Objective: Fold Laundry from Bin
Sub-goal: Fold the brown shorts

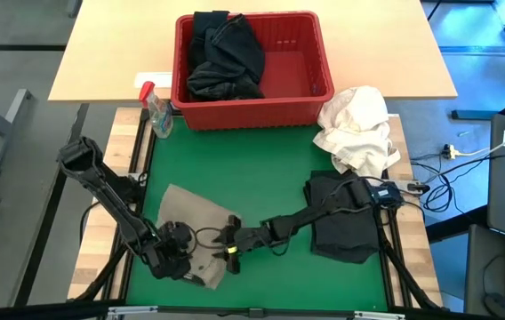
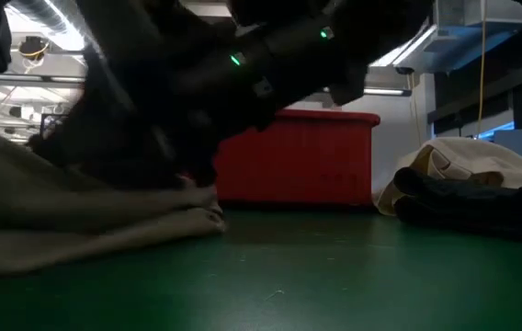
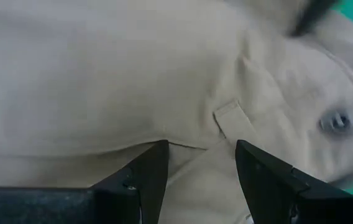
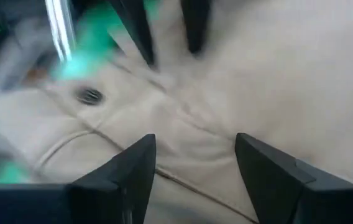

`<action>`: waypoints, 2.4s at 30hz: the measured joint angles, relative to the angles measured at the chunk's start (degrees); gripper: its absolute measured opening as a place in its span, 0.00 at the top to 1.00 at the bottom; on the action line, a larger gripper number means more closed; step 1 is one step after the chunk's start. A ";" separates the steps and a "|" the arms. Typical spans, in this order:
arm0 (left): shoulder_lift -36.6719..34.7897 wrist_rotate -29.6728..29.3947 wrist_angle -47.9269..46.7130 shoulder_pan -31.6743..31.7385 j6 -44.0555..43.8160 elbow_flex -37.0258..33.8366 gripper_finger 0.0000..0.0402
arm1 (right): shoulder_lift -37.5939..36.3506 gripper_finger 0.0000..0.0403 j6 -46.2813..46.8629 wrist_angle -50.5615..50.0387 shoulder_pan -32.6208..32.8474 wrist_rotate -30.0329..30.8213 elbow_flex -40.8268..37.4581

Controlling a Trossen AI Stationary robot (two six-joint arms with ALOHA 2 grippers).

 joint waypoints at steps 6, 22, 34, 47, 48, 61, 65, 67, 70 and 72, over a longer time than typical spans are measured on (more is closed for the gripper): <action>5.68 -1.04 15.73 0.33 0.35 0.00 0.55 | -5.19 0.45 -8.90 -24.54 0.93 1.44 0.10; 1.87 -9.50 23.50 1.24 21.62 5.68 0.55 | -23.49 0.45 -15.36 -38.55 3.17 4.21 -0.33; 10.49 -8.52 21.97 -2.67 17.05 5.57 0.55 | -17.05 0.45 -9.04 -24.26 7.98 6.82 -4.57; 10.63 -4.47 15.61 -2.35 27.57 5.57 0.57 | -16.16 0.45 -8.06 -23.85 7.91 6.28 -4.90; 10.63 -4.90 15.60 -2.03 28.63 5.57 0.57 | -16.16 0.45 -8.06 -23.83 7.91 6.26 -4.90; 10.63 -4.10 17.73 1.23 28.74 5.57 0.57 | -16.86 0.45 -1.48 -22.54 12.69 1.96 -4.24; 10.35 -3.14 21.22 1.86 27.08 5.60 0.57 | -14.94 0.45 4.25 -21.40 12.91 5.16 -4.38; 10.16 -2.54 21.60 1.81 25.69 6.43 0.57 | -14.69 0.45 5.56 -22.40 12.68 8.00 -4.35; 10.13 -4.10 22.19 1.06 25.92 9.28 0.57 | -14.52 0.45 5.68 -26.86 12.68 13.21 -4.35; 10.18 -7.73 23.98 0.27 28.51 11.03 0.57 | -14.42 0.45 5.13 -28.95 12.84 16.80 -4.37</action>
